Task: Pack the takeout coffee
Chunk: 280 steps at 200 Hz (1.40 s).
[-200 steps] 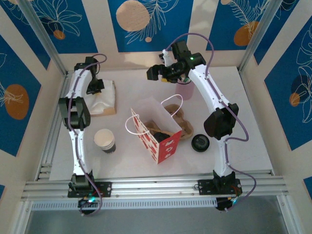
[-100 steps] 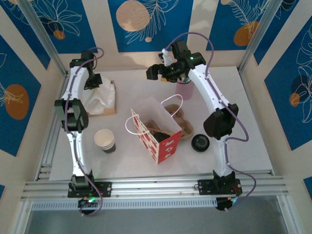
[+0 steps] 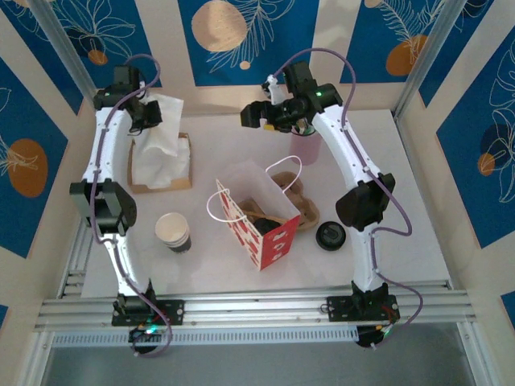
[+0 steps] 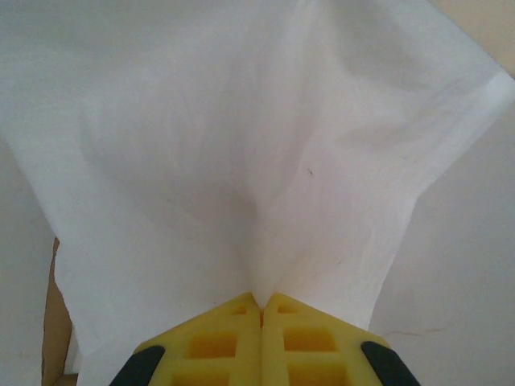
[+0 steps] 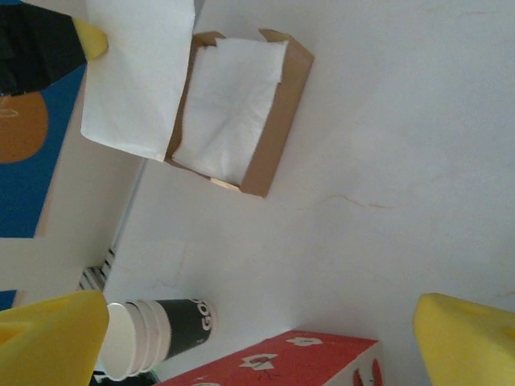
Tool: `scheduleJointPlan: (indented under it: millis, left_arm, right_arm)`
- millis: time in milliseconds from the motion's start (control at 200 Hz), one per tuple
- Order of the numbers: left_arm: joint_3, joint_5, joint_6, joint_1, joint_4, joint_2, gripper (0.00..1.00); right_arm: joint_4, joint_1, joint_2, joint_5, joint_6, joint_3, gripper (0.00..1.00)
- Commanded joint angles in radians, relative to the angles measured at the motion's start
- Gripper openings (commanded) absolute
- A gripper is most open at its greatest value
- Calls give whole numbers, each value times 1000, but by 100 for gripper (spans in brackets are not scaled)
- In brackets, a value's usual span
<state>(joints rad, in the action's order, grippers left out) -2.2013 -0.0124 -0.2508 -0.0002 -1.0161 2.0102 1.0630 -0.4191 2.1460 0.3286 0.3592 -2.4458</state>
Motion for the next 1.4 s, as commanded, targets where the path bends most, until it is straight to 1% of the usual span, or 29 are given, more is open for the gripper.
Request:
scheduleJointPlan:
  millis: [0,60,205,340,455,535,610,750,825,955,1100,1201,1396]
  left_arm:
    - [-4,-59,65,-47,69,-90,0]
    - [-9,-49,95,-82,84,-111,0]
    - [-40,-3,162,-181,101,-130,0]
    - [-38,45,227,-283,145,-147,0]
    - [-26,73,272,-359,184,-162,0]
    - [9,77,288,-392,224,-183,0]
    - [65,63,294,-413,271,-214,0]
    - [183,39,315,-444,362,-282,0]
    - [253,23,327,-455,417,-322,0]
    - [353,-13,337,-462,495,-387,0]
    - [383,-35,360,-473,512,-406,0]
    - [384,-25,376,-483,511,-403,0]
    - [388,-6,416,-525,524,-403,0]
  right_arm:
    - [-5,-3,-76,69,78,-55,95]
    - [-29,-5,-97,87,122,-52,93]
    - [-90,-29,-145,92,240,-42,92]
    - [-108,-69,-166,60,329,-67,90]
    - [-121,-95,-171,29,400,-89,84]
    - [-118,-89,-168,9,467,-99,75]
    - [-126,-73,-165,16,521,-91,70]
    - [-150,-53,-151,32,596,-93,67]
    - [-164,-36,-140,48,634,-94,63]
    - [-187,-20,-122,47,672,-94,62]
    - [-196,-23,-73,91,700,-148,64]
    - [-164,-30,-39,95,693,-204,69]
    - [-160,-33,-18,73,697,-207,75]
